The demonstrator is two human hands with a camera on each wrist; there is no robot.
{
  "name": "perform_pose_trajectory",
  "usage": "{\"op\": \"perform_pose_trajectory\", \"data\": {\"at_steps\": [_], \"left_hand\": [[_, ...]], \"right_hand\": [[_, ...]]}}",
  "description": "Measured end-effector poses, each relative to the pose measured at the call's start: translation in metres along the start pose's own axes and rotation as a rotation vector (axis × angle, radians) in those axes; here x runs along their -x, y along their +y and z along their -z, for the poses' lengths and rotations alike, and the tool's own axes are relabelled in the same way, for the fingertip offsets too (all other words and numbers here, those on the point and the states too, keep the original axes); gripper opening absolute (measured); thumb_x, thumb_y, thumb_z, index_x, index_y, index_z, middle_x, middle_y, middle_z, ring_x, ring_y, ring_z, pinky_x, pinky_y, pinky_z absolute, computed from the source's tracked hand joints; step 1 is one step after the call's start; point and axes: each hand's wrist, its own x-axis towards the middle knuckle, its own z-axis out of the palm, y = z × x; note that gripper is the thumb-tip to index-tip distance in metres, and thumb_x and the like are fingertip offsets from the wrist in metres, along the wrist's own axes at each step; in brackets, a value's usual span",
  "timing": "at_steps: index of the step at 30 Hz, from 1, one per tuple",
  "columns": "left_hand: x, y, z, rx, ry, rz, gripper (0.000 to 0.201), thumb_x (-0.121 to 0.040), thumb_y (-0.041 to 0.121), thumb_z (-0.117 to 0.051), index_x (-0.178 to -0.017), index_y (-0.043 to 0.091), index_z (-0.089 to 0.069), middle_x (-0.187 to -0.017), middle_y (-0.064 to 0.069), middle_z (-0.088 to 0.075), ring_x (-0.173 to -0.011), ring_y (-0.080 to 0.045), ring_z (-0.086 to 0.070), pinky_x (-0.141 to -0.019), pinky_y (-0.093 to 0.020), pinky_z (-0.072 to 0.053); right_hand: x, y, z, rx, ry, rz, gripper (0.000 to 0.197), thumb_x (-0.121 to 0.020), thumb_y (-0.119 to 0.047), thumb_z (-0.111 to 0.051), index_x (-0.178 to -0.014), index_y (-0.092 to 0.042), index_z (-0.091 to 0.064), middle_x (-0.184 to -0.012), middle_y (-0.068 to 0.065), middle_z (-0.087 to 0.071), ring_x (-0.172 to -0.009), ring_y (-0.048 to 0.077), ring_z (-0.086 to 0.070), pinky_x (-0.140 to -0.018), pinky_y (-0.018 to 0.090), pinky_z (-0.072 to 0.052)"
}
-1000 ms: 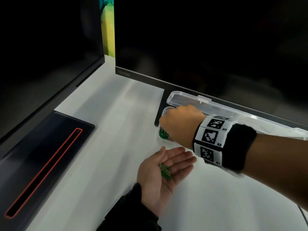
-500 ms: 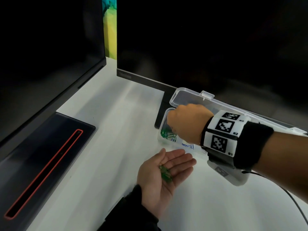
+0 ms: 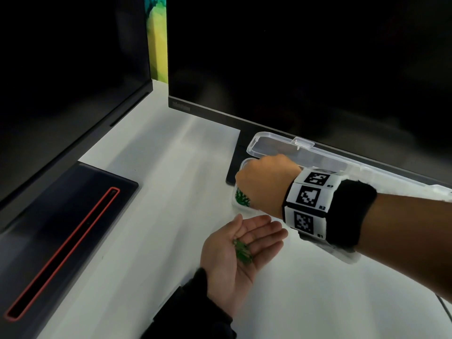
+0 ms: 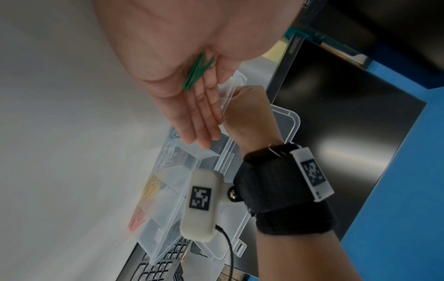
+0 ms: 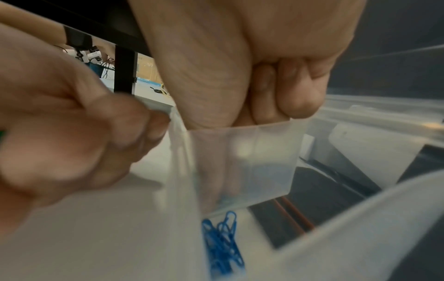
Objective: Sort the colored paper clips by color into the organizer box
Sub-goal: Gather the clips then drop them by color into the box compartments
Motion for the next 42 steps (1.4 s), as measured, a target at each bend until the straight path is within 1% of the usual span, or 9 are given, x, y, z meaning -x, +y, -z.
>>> {"op": "perform_pose_trajectory", "data": {"at_steps": [5, 10, 14, 18, 27, 32, 35, 38, 42], "left_hand": [[0.000, -0.001, 0.000, 0.001, -0.010, 0.000, 0.055, -0.100, 0.026, -0.037, -0.077, -0.006, -0.075, -0.100, -0.028, -0.070, -0.090, -0.037, -0.071, -0.081, -0.042, -0.058], [0.000, 0.000, -0.001, -0.018, 0.009, 0.008, 0.048, -0.101, 0.026, -0.037, -0.098, -0.011, -0.067, -0.102, -0.029, -0.069, -0.094, -0.039, -0.070, -0.083, -0.043, -0.056], [-0.001, 0.000, 0.000, 0.004, 0.007, 0.008, 0.052, -0.099, 0.026, -0.040, -0.082, -0.008, -0.074, -0.100, -0.029, -0.070, -0.092, -0.039, -0.070, -0.082, -0.042, -0.057], [-0.001, 0.000, 0.000, 0.020, -0.005, 0.009, 0.053, -0.099, 0.027, -0.040, -0.078, -0.006, -0.076, -0.099, -0.029, -0.070, -0.090, -0.039, -0.071, -0.081, -0.043, -0.057], [0.000, 0.001, -0.002, 0.031, 0.021, 0.015, 0.047, -0.100, 0.026, -0.039, -0.095, -0.010, -0.068, -0.100, -0.029, -0.070, -0.090, -0.039, -0.071, -0.080, -0.043, -0.058], [0.001, 0.000, -0.004, 0.035, 0.040, 0.016, 0.046, -0.100, 0.026, -0.038, -0.095, -0.010, -0.066, -0.098, -0.028, -0.070, -0.088, -0.038, -0.071, -0.079, -0.042, -0.058], [0.001, 0.000, -0.004, 0.043, 0.049, 0.017, 0.046, -0.100, 0.026, -0.038, -0.095, -0.010, -0.066, -0.098, -0.028, -0.070, -0.087, -0.038, -0.071, -0.079, -0.042, -0.058], [0.000, -0.001, -0.004, 0.035, 0.061, 0.009, 0.045, -0.100, 0.026, -0.038, -0.096, -0.010, -0.066, -0.098, -0.028, -0.071, -0.087, -0.037, -0.071, -0.080, -0.042, -0.057], [-0.001, -0.001, -0.005, 0.037, 0.069, 0.005, 0.045, -0.100, 0.027, -0.039, -0.099, -0.010, -0.065, -0.098, -0.028, -0.071, -0.086, -0.037, -0.072, -0.079, -0.042, -0.058]], "right_hand": [[0.001, 0.001, -0.002, 0.016, 0.021, 0.018, 0.016, -0.090, -0.010, -0.051, -0.075, -0.010, -0.054, -0.073, 0.001, -0.057, -0.058, 0.021, -0.057, -0.047, 0.027, -0.041], [0.007, 0.009, 0.005, -0.056, -0.030, 0.016, 0.036, -0.095, -0.011, -0.045, -0.063, -0.015, -0.028, -0.066, -0.002, -0.041, -0.050, 0.014, -0.040, -0.046, 0.026, -0.035], [0.010, 0.022, 0.006, -0.122, 0.013, -0.040, 0.030, -0.096, -0.017, -0.049, -0.068, -0.015, -0.040, -0.063, -0.002, -0.045, -0.050, 0.013, -0.043, -0.051, 0.027, -0.039], [0.012, 0.027, 0.004, -0.187, 0.030, -0.075, 0.018, -0.096, -0.022, -0.054, -0.080, -0.016, -0.047, -0.065, -0.002, -0.046, -0.052, 0.014, -0.045, -0.053, 0.028, -0.041], [0.016, 0.029, 0.008, -0.331, -0.015, -0.038, 0.024, -0.099, -0.035, -0.048, -0.089, -0.013, -0.052, -0.067, -0.003, -0.047, -0.063, 0.018, -0.054, -0.063, 0.032, -0.048], [0.017, 0.031, 0.006, -0.467, -0.018, -0.023, 0.034, -0.101, -0.027, -0.042, -0.068, -0.019, -0.044, -0.068, -0.002, -0.050, -0.061, 0.014, -0.048, -0.060, 0.028, -0.041], [0.024, 0.031, 0.005, -0.728, -0.015, -0.105, 0.038, -0.100, -0.017, -0.035, -0.063, -0.020, -0.036, -0.068, 0.001, -0.044, -0.063, 0.017, -0.043, -0.058, 0.029, -0.036], [0.040, 0.033, -0.003, -1.416, -0.036, -0.243, 0.032, -0.093, -0.018, -0.036, -0.061, -0.017, -0.036, -0.054, 0.000, -0.033, -0.044, 0.014, -0.025, -0.042, 0.023, -0.023], [0.056, 0.035, -0.026, -2.166, -0.191, -0.259, 0.016, -0.073, -0.019, -0.037, -0.060, -0.020, -0.027, -0.052, 0.001, -0.031, -0.038, 0.010, -0.014, -0.038, 0.016, -0.011]]}}
